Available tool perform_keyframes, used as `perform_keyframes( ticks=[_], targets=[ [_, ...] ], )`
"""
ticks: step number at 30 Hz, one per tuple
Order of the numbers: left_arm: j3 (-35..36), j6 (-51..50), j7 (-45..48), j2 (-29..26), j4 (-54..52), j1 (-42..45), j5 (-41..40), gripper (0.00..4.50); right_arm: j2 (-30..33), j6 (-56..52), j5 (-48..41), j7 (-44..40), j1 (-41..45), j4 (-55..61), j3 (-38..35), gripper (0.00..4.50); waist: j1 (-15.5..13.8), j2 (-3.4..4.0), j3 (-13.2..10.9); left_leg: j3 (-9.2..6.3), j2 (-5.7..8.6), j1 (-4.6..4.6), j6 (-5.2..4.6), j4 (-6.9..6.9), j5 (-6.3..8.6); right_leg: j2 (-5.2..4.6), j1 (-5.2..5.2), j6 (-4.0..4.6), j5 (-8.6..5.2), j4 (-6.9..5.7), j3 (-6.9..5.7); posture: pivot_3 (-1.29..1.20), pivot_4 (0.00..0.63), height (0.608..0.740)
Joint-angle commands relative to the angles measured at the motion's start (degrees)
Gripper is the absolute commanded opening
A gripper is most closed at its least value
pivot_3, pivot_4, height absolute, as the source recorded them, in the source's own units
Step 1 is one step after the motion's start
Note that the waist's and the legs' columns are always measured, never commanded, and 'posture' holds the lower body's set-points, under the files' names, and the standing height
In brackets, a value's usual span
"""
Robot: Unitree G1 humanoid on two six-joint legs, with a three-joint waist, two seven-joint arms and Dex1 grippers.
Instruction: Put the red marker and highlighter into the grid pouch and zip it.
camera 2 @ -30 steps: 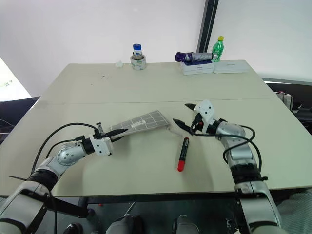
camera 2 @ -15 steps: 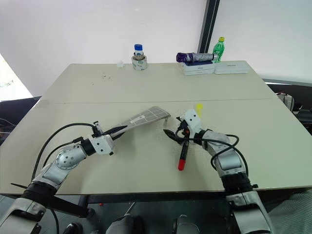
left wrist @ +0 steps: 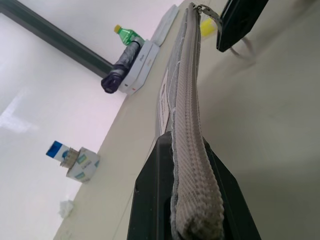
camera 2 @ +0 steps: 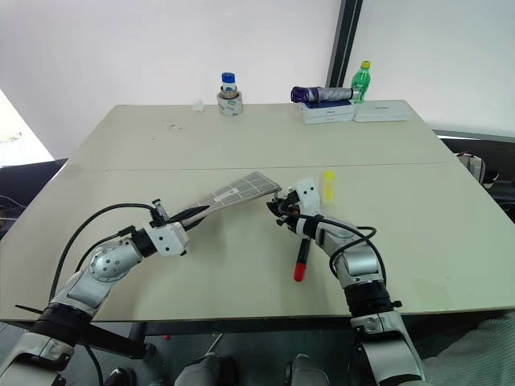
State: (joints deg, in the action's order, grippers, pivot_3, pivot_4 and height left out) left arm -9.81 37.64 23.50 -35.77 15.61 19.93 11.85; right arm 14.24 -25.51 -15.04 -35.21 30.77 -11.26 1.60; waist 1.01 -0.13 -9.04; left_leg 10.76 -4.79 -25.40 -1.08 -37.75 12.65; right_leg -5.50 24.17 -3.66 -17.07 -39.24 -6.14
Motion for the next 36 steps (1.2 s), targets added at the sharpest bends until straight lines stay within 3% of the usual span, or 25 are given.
perform_keyframes(
  ticks=[1,12,18,25,32,36],
  targets=[
    [1.9,-0.1,-1.0,0.5,-0.9,0.4,-0.1,0.00,-1.4,-0.5,-1.2,0.5,0.0,4.5,0.3,0.02,0.0,0.00,0.0,0.00,0.00,0.00,0.00,0.00,0.00,0.00,0.00,0.00,0.00,0.00,0.00,0.00,0.150,0.740],
    [1.3,-2.0,-3.0,3.1,0.6,1.4,2.5,0.00,-1.9,-0.3,3.4,-1.7,-3.6,15.6,12.6,0.02,0.0,-0.02,0.0,-0.01,0.00,-0.05,-0.09,0.01,0.06,-0.02,0.06,0.00,0.00,0.00,0.00,0.00,0.150,0.740],
    [-0.4,-2.9,-3.5,5.1,1.1,2.5,4.5,0.00,-2.9,5.5,7.8,-4.6,-1.4,13.3,19.8,0.02,0.0,-0.03,0.0,-0.01,0.00,-0.04,-0.09,0.01,0.06,-0.02,0.05,0.00,0.00,0.01,0.00,0.00,0.150,0.740],
    [-0.8,-2.6,-2.7,5.7,-1.2,0.4,5.4,0.00,-4.6,8.7,9.9,-4.9,1.0,9.6,20.5,0.02,-0.1,-0.04,0.0,0.01,0.00,-0.05,-0.08,0.00,0.05,0.00,0.05,0.00,0.00,0.01,-0.01,0.00,0.150,0.740],
    [0.9,-1.9,-2.6,1.5,-2.6,-2.5,6.3,0.00,-1.4,9.9,10.2,-7.4,1.1,9.2,18.6,0.02,0.0,-0.05,0.0,-0.01,-0.02,-0.05,-0.09,0.02,0.07,-0.01,0.07,0.00,0.00,0.02,-0.01,0.00,0.150,0.740],
    [-0.3,-3.3,-3.4,2.8,-2.2,-2.0,7.2,0.00,-0.4,13.3,12.0,-10.6,1.8,9.2,21.8,0.02,-0.1,-0.05,0.0,0.00,0.00,-0.05,-0.11,0.02,0.08,-0.04,0.07,0.00,0.00,0.02,-0.01,0.00,0.150,0.740]
  ],
)
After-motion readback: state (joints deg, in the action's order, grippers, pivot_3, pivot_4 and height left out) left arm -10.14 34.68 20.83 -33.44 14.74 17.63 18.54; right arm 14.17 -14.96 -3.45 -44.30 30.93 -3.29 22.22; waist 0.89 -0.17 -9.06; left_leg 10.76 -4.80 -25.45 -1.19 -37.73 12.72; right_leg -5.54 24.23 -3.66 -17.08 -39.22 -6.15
